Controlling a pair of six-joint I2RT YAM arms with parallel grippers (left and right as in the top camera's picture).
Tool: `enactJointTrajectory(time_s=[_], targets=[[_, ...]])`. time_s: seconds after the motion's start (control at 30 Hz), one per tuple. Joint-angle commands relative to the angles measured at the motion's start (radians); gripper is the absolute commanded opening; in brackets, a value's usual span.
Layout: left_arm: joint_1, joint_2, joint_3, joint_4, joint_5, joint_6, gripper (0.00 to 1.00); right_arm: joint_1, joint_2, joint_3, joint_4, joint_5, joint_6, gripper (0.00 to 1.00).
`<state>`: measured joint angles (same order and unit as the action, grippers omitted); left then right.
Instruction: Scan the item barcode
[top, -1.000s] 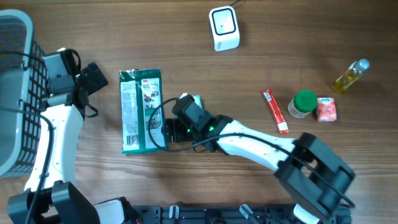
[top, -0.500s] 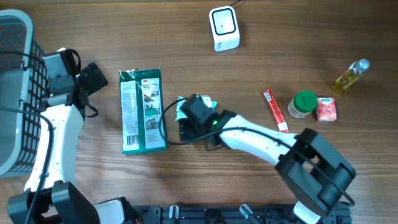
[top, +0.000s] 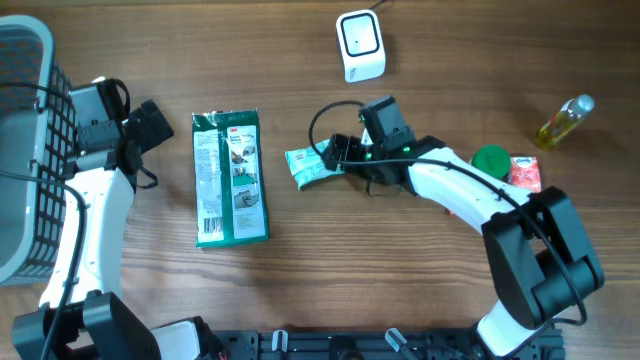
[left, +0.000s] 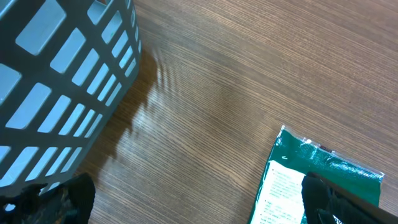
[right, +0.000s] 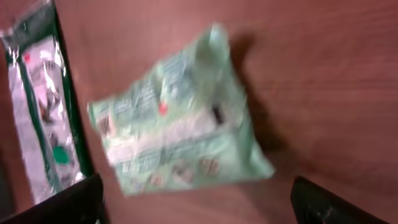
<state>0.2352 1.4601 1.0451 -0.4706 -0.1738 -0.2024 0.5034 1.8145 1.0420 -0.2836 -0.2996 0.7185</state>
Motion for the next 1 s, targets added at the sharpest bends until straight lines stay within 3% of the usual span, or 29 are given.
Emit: enactJointTrajectory(time_s=[0.0,0.17,0.27,0.97], targets=[[0.005,-0.013,0.011,0.002,0.002,0.012,1.00,0.025,-0.025,0.005,-0.013,-0.016,0.039,0.96],[0.005,-0.013,0.011,0.002,0.002,0.012,1.00,0.025,-0.025,0.005,0.015,0.281,-0.153,0.97],[0.005,-0.013,0.011,0.002,0.002,0.012,1.00,0.024,-0.022,0.005,0.052,0.292,-0.285,0.97],[0.005,-0.013,0.011,0.002,0.002,0.012,1.00,0.012,0.103,0.005,0.204,0.072,-0.318,0.97]])
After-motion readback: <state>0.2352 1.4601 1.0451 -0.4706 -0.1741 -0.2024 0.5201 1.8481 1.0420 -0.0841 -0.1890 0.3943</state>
